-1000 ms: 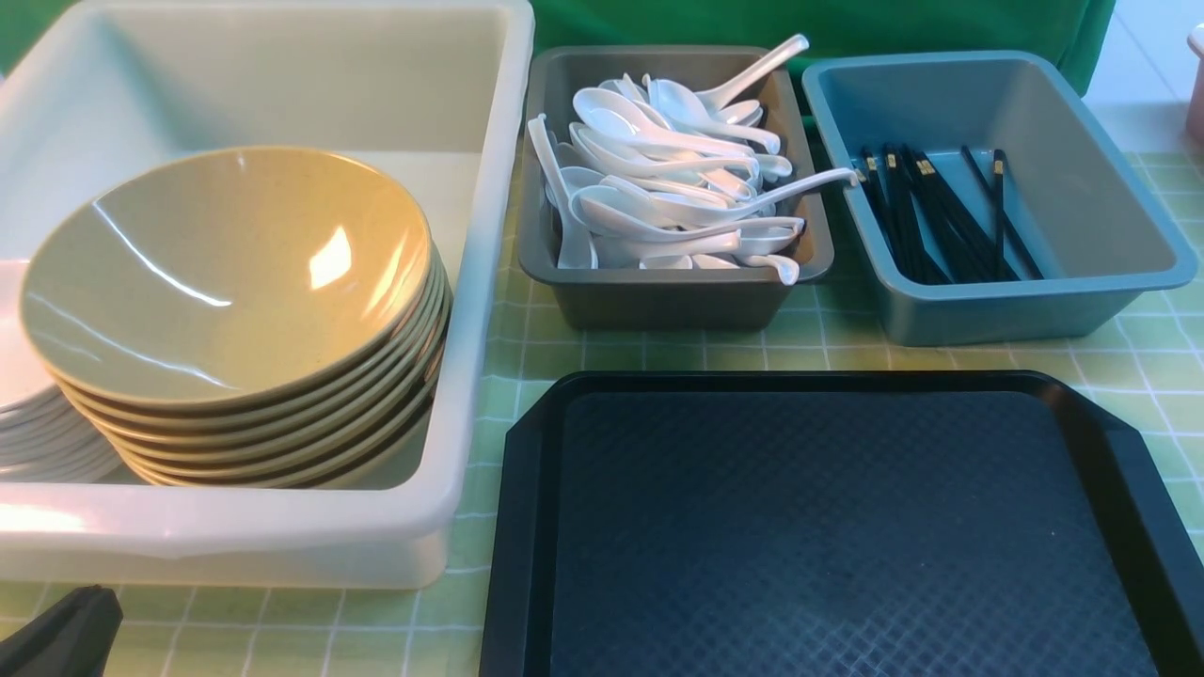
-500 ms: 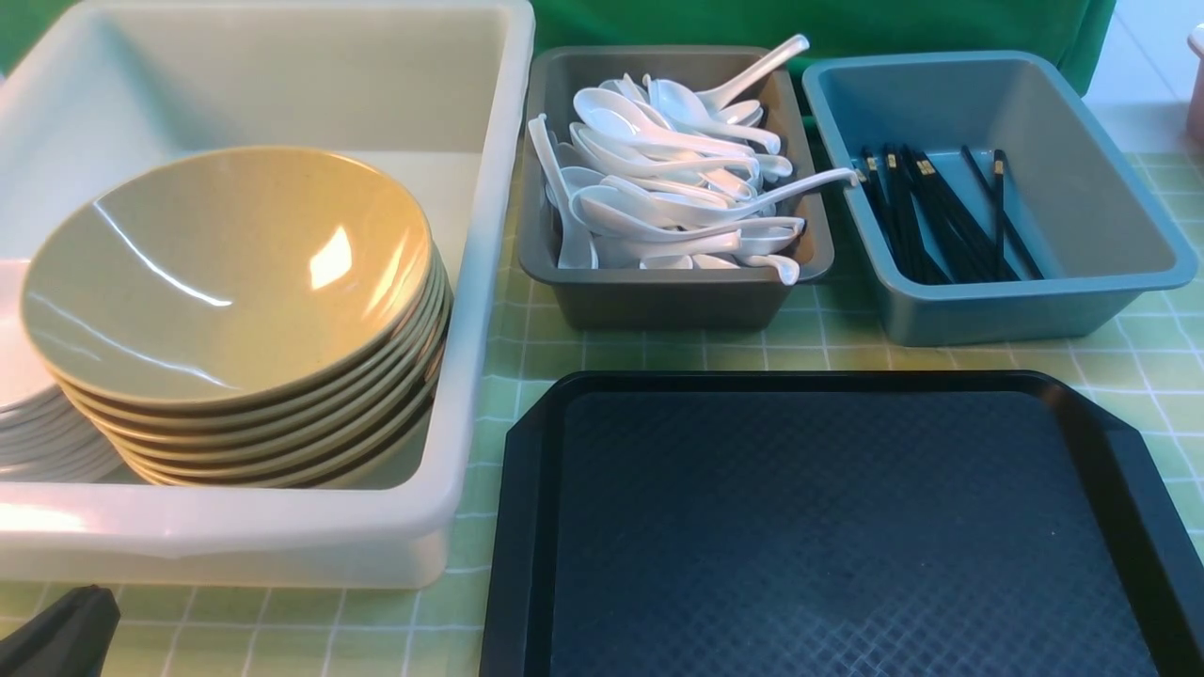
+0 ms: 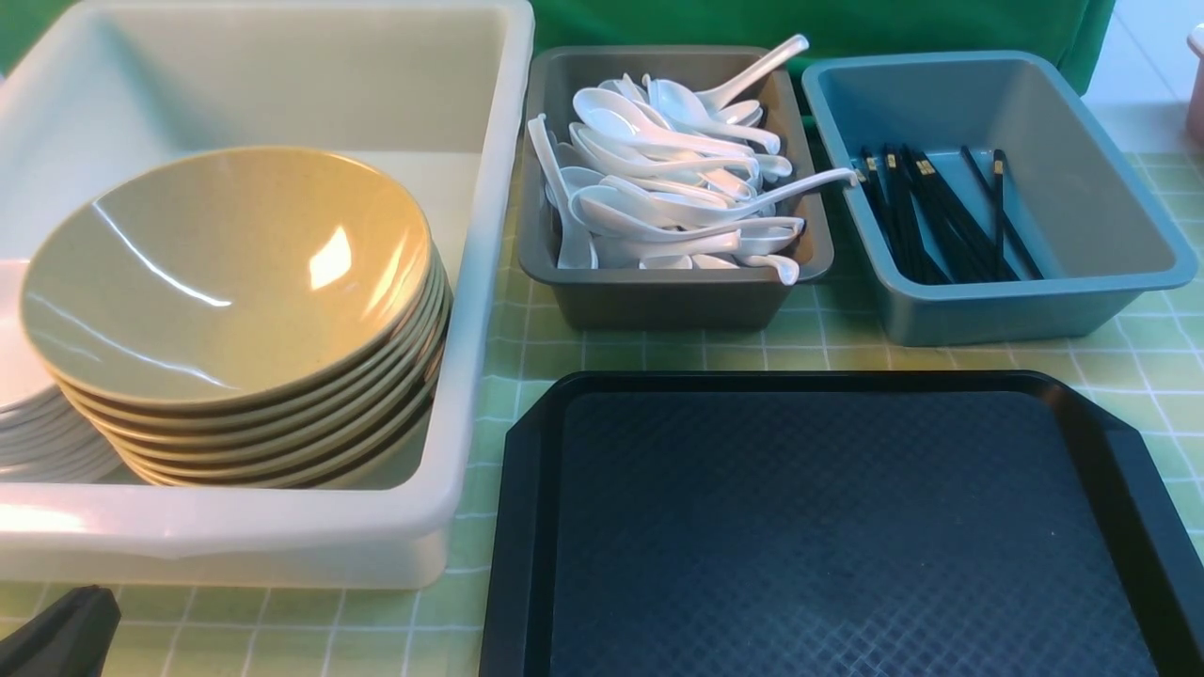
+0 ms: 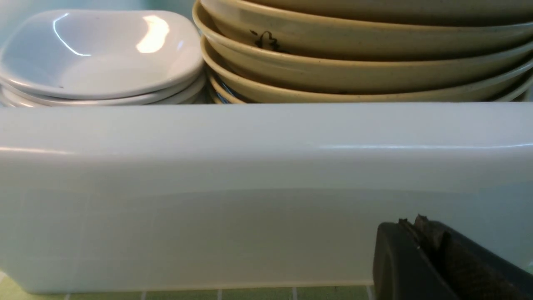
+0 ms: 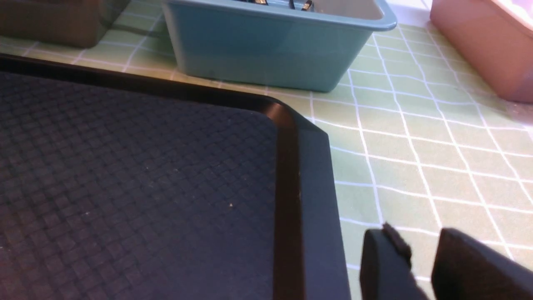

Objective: On green table put chopsticks spoon bowls plates into blue grey white boxes.

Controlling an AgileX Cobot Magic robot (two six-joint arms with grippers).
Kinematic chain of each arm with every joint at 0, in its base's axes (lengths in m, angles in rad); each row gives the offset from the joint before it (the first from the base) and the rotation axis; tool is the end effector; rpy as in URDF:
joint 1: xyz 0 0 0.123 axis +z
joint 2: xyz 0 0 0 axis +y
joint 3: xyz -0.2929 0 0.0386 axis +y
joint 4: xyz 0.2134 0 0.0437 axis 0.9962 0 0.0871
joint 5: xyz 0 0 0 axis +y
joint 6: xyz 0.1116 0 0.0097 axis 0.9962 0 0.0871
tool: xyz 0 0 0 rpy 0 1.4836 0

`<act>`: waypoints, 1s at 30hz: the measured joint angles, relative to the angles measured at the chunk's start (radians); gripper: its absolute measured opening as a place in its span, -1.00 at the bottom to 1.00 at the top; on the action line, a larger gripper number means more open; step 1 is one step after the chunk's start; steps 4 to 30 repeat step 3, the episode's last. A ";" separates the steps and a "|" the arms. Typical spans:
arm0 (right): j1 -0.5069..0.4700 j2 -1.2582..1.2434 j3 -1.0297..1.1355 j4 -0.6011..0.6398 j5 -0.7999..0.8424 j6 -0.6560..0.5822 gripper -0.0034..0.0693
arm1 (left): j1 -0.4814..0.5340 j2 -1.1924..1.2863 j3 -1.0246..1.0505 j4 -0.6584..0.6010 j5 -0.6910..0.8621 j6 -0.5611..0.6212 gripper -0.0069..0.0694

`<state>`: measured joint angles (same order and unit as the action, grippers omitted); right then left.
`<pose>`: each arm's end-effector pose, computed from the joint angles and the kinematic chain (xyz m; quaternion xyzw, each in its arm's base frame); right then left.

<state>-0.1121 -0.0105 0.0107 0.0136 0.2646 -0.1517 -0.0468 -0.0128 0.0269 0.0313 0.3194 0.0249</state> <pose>0.0302 -0.0030 0.1823 -0.0113 0.7669 -0.0789 0.6368 0.0293 -0.0003 0.1712 0.0370 0.7877 0.0063 0.6149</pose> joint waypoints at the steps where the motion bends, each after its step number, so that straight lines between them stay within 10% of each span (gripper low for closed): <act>1: 0.000 0.000 0.000 0.000 0.000 0.000 -0.37 | 0.000 0.000 0.000 0.000 0.000 0.000 -0.82; 30: 0.000 0.000 0.000 0.000 0.000 0.000 -0.37 | 0.000 0.000 0.000 0.000 0.000 0.000 -0.82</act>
